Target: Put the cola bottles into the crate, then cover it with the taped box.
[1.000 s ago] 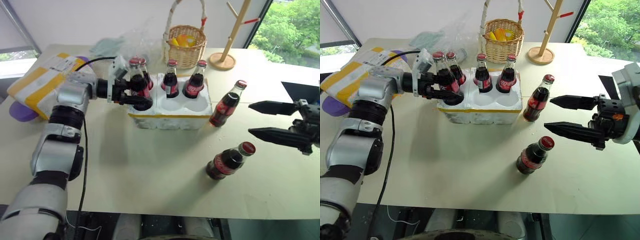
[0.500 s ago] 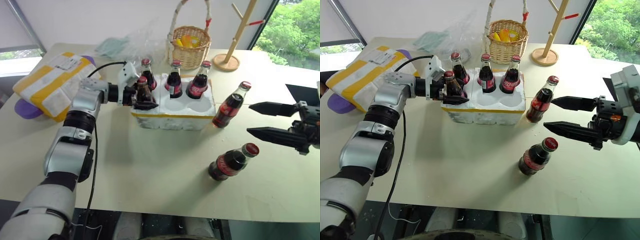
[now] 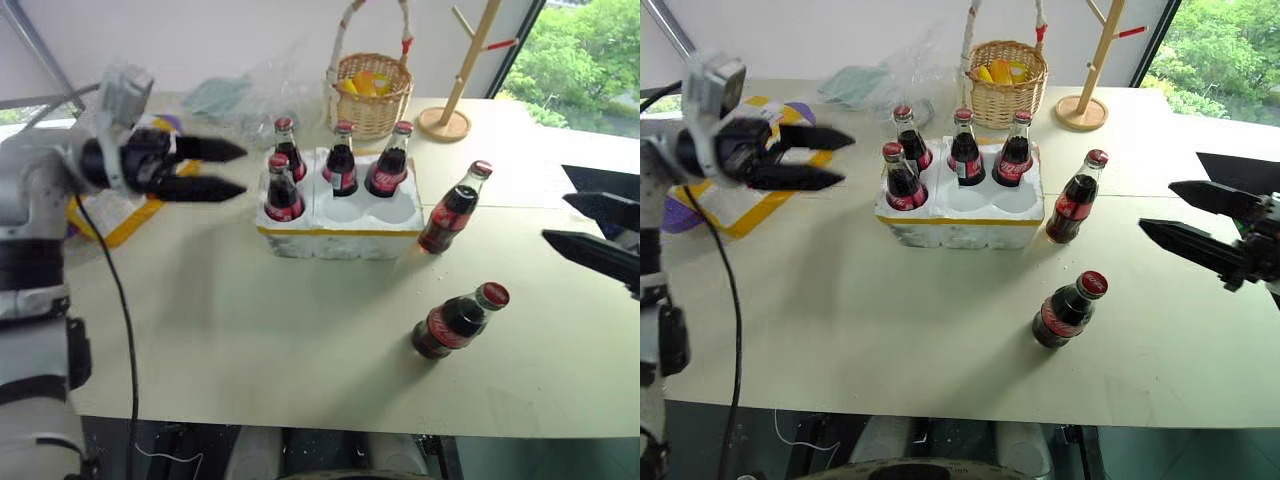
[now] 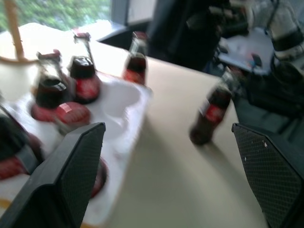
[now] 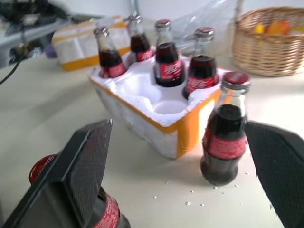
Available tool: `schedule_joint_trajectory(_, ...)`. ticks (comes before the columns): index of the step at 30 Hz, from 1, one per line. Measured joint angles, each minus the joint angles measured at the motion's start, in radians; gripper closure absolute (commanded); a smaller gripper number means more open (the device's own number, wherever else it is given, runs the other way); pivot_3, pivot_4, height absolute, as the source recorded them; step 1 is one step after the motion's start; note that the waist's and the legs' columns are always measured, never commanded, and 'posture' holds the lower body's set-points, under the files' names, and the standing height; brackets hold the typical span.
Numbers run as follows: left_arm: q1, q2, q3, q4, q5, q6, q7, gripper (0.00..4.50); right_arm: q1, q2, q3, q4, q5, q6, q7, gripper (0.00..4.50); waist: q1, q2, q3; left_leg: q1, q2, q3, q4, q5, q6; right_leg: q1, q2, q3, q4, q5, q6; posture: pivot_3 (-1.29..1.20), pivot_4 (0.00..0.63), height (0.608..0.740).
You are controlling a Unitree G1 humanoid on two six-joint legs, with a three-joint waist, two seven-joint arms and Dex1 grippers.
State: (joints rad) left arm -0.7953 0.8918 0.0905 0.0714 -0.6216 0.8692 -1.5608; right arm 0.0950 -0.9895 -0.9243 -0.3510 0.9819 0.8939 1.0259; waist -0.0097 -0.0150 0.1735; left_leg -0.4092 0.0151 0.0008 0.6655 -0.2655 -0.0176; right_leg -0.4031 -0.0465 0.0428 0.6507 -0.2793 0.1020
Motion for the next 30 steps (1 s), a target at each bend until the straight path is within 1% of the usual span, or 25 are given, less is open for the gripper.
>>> schedule_joint_trajectory(3,0.082,0.006,-0.007,-0.107,-0.032,0.016,0.003,0.04,0.162,0.056,-0.071,-0.070,-0.027,-0.011,0.027,0.00,0.004,0.000,0.000,0.000,0.000,0.000,0.000,0.000,0.000,0.001,0.000,0.000,-0.001,0.000,0.000,0.00,0.150,0.740)
schedule_joint_trajectory(5,0.100,0.000,-0.018,-0.149,-0.038,0.004,0.020,0.04,0.285,0.099,-0.085,-0.115,-0.075,-0.049,0.061,0.00,0.003,0.000,0.000,0.001,0.000,0.000,0.001,0.000,0.000,0.002,0.000,0.000,-0.001,0.000,0.000,0.00,0.150,0.740)
schedule_joint_trajectory(8,0.138,-0.019,-0.045,-0.184,-0.037,-0.028,0.043,0.04,0.429,0.181,-0.082,-0.169,-0.148,-0.121,0.100,0.00,0.000,0.000,0.000,0.002,0.000,0.000,0.000,0.000,0.000,0.003,0.000,0.000,-0.001,0.000,0.001,0.00,0.150,0.740)
schedule_joint_trajectory(12,0.156,-0.042,-0.087,-0.205,-0.033,-0.060,0.069,0.04,0.553,0.273,-0.042,-0.250,-0.186,-0.195,0.118,0.00,-0.008,0.000,0.000,0.003,0.001,0.001,0.000,0.000,0.000,0.003,0.002,0.001,-0.001,0.000,0.000,0.00,0.150,0.740)
schedule_joint_trajectory(16,0.155,-0.064,-0.114,-0.204,-0.018,-0.093,0.097,0.04,0.578,0.345,0.065,-0.311,-0.193,-0.230,0.084,0.00,-0.006,0.000,-0.001,0.003,0.001,0.001,0.000,0.000,0.000,0.003,0.001,0.001,-0.001,0.000,0.000,0.00,0.150,0.740)
schedule_joint_trajectory(18,0.154,-0.096,-0.120,-0.192,-0.014,-0.102,0.125,0.04,0.569,0.359,0.132,-0.337,-0.194,-0.246,0.055,0.00,-0.003,0.000,-0.001,0.003,0.000,0.001,0.000,0.000,0.000,0.003,0.000,0.001,-0.001,0.000,0.000,0.00,0.150,0.740)
schedule_joint_trajectory(21,0.154,-0.110,-0.136,-0.188,-0.008,-0.111,0.145,0.04,0.536,0.367,0.200,-0.355,-0.192,-0.251,0.003,0.00,-0.003,0.000,-0.001,0.003,0.000,0.001,0.000,0.000,0.000,0.003,0.000,0.001,-0.001,0.000,0.000,0.00,0.150,0.740)
schedule_joint_trajectory(26,0.154,-0.111,-0.146,-0.193,-0.008,-0.111,0.153,0.04,0.501,0.369,0.270,-0.362,-0.191,-0.257,-0.053,0.00,-0.002,0.000,-0.001,0.003,0.000,0.001,0.000,0.000,0.000,0.003,0.000,0.001,-0.001,0.000,0.000,0.00,0.150,0.740)
schedule_joint_trajectory(30,0.154,-0.110,-0.147,-0.200,-0.010,-0.111,0.162,0.04,0.473,0.368,0.311,-0.349,-0.191,-0.270,-0.066,0.00,-0.002,0.000,-0.001,0.003,0.000,0.001,0.000,0.000,0.000,0.003,0.001,0.001,-0.001,0.000,0.000,0.00,0.150,0.740)
